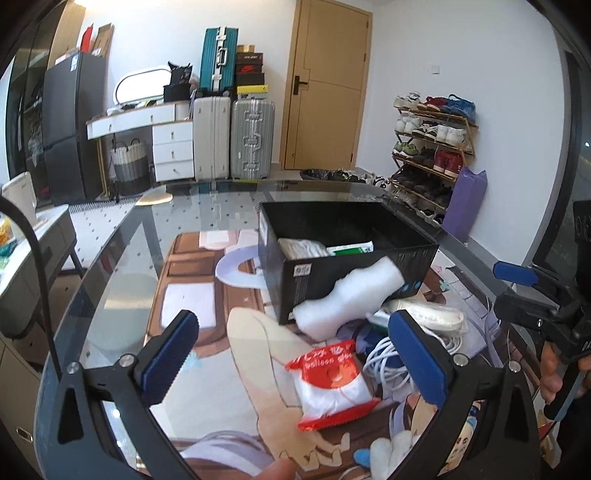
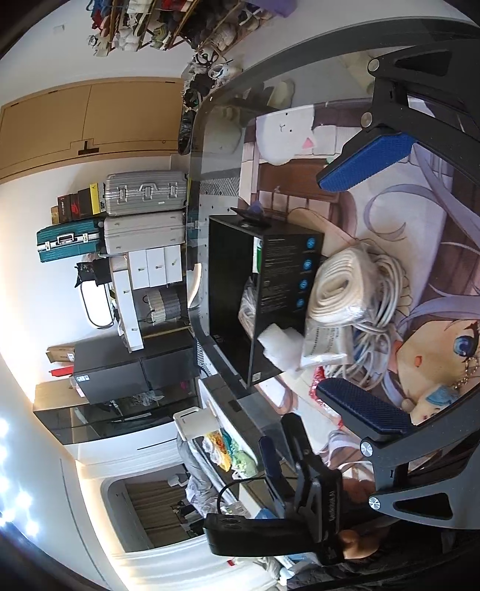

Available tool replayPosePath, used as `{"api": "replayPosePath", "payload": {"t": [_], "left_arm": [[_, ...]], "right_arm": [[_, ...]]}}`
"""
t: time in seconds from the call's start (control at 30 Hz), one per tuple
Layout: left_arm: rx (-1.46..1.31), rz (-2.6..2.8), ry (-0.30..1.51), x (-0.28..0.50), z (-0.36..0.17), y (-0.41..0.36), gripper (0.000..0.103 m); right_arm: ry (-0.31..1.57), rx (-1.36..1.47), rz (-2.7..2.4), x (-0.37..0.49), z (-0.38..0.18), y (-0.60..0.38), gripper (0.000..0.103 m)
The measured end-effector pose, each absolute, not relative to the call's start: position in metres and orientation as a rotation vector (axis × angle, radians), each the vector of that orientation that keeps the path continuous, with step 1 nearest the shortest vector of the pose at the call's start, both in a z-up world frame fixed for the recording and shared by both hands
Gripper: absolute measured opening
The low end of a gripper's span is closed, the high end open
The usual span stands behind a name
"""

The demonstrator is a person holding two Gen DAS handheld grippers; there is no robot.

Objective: Organize soft objects
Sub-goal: 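Grasp the coiled white cable with the right tool while the left tool approaches the red glue bag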

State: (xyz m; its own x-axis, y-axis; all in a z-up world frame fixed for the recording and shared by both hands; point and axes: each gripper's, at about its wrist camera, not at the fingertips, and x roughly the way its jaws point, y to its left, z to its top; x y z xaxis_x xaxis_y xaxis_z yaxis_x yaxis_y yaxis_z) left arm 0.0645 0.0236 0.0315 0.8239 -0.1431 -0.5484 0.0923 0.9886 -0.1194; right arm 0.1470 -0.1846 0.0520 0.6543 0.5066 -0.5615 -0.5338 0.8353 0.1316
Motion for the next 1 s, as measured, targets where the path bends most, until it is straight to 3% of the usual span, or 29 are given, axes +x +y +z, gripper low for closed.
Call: {"api": "replayPosePath", "payload": {"t": [1.0], "left_arm": [[0.035, -0.185, 0.634, 0.035, 0.014, 0.003, 0.103]], "right_arm": [[0.690, -0.081, 0.589, 0.136, 0.028, -0.179, 0.102]]}}
